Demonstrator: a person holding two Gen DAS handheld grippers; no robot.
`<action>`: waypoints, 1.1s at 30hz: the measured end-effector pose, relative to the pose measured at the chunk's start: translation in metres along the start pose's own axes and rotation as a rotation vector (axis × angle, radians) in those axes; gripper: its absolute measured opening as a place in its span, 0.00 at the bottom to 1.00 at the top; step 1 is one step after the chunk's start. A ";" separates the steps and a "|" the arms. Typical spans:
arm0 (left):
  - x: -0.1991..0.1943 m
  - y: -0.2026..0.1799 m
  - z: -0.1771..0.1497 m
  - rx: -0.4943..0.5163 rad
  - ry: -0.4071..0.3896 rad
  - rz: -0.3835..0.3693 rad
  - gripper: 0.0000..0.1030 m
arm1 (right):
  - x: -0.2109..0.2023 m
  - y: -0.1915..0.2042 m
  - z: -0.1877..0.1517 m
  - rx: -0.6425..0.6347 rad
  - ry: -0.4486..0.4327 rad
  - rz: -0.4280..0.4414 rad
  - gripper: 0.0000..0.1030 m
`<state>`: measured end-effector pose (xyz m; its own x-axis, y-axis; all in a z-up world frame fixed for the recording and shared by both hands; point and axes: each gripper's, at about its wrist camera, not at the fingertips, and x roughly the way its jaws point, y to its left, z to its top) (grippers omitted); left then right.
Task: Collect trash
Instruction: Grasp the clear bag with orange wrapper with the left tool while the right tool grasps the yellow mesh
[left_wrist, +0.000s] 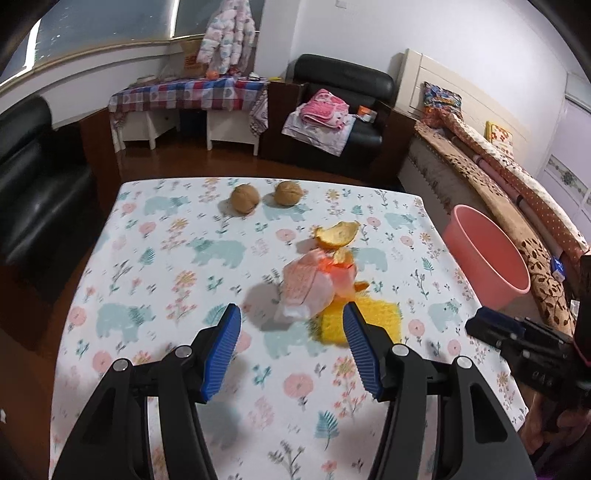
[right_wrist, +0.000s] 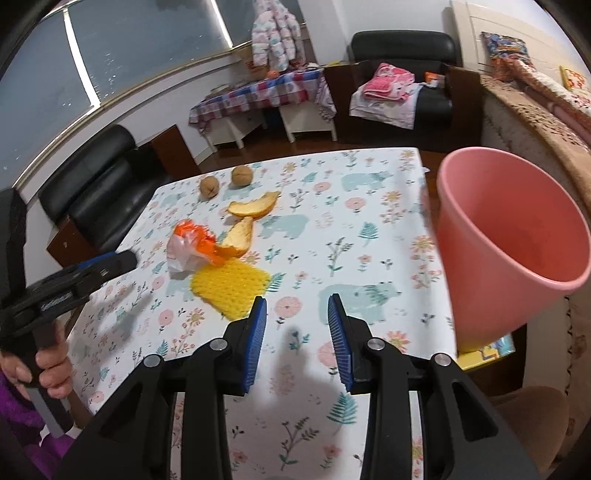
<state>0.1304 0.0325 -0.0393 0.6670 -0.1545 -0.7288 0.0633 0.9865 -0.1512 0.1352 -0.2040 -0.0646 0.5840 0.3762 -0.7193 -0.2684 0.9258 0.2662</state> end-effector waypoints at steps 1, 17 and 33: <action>0.005 -0.003 0.003 0.006 0.002 -0.004 0.55 | 0.001 0.001 0.001 -0.002 0.002 0.009 0.34; 0.075 0.015 0.006 -0.041 0.106 -0.054 0.06 | 0.029 0.009 0.013 -0.053 0.055 0.103 0.34; 0.051 0.048 0.041 -0.148 0.014 -0.121 0.54 | 0.072 0.038 0.039 -0.145 0.119 0.171 0.34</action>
<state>0.1979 0.0740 -0.0560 0.6509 -0.2731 -0.7083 0.0316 0.9420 -0.3342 0.1974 -0.1404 -0.0813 0.4288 0.5122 -0.7441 -0.4679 0.8306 0.3021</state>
